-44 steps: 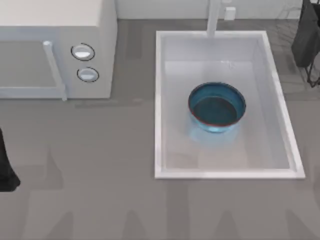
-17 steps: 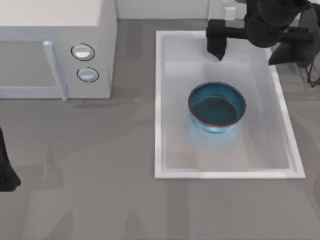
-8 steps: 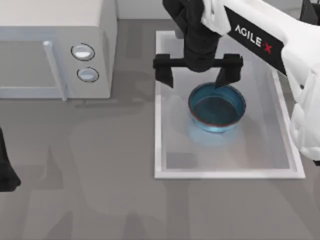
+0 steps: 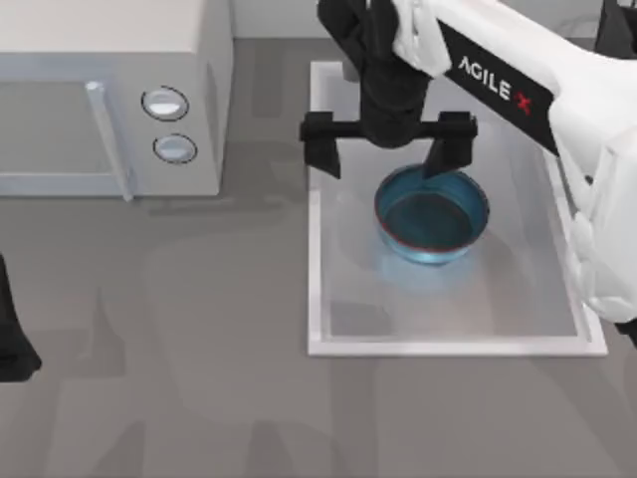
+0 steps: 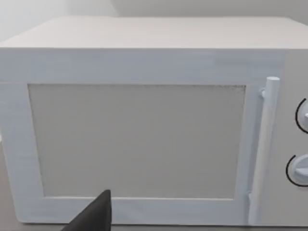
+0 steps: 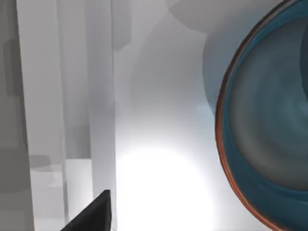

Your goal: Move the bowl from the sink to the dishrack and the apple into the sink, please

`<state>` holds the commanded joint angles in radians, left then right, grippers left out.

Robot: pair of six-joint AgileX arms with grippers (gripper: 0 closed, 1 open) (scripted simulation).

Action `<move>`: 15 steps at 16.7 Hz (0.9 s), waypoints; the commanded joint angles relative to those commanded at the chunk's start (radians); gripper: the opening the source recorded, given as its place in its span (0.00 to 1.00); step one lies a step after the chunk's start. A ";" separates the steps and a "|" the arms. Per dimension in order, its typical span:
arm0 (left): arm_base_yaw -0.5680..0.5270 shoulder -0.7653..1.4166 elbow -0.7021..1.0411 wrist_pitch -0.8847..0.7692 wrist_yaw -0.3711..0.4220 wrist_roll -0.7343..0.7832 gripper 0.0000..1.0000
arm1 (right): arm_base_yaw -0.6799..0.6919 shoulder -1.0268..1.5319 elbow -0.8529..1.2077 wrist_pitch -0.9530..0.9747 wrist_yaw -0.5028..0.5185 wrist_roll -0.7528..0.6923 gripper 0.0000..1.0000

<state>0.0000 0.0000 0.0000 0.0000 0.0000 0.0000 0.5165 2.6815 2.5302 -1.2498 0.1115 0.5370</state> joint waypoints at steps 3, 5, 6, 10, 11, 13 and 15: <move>0.000 0.000 0.000 0.000 0.000 0.000 1.00 | -0.002 0.050 -0.006 0.058 0.000 -0.006 1.00; 0.000 0.000 0.000 0.000 0.000 0.000 1.00 | -0.007 0.101 -0.013 0.117 0.001 -0.010 1.00; 0.000 0.000 0.000 0.000 0.000 0.000 1.00 | -0.009 0.126 -0.016 0.146 0.001 -0.012 1.00; 0.000 0.000 0.000 0.000 0.000 0.000 1.00 | -0.014 0.180 -0.023 0.207 0.001 -0.017 1.00; 0.000 0.000 0.000 0.000 0.000 0.000 1.00 | -0.014 0.180 -0.023 0.207 0.001 -0.017 1.00; 0.000 0.000 0.000 0.000 0.000 0.000 1.00 | -0.014 0.180 -0.023 0.207 0.001 -0.017 1.00; 0.000 0.000 0.000 0.000 0.000 0.000 1.00 | -0.014 0.180 -0.023 0.207 0.001 -0.017 0.85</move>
<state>0.0000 0.0000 0.0000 0.0000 0.0000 0.0000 0.5029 2.8617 2.5068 -1.0427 0.1121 0.5202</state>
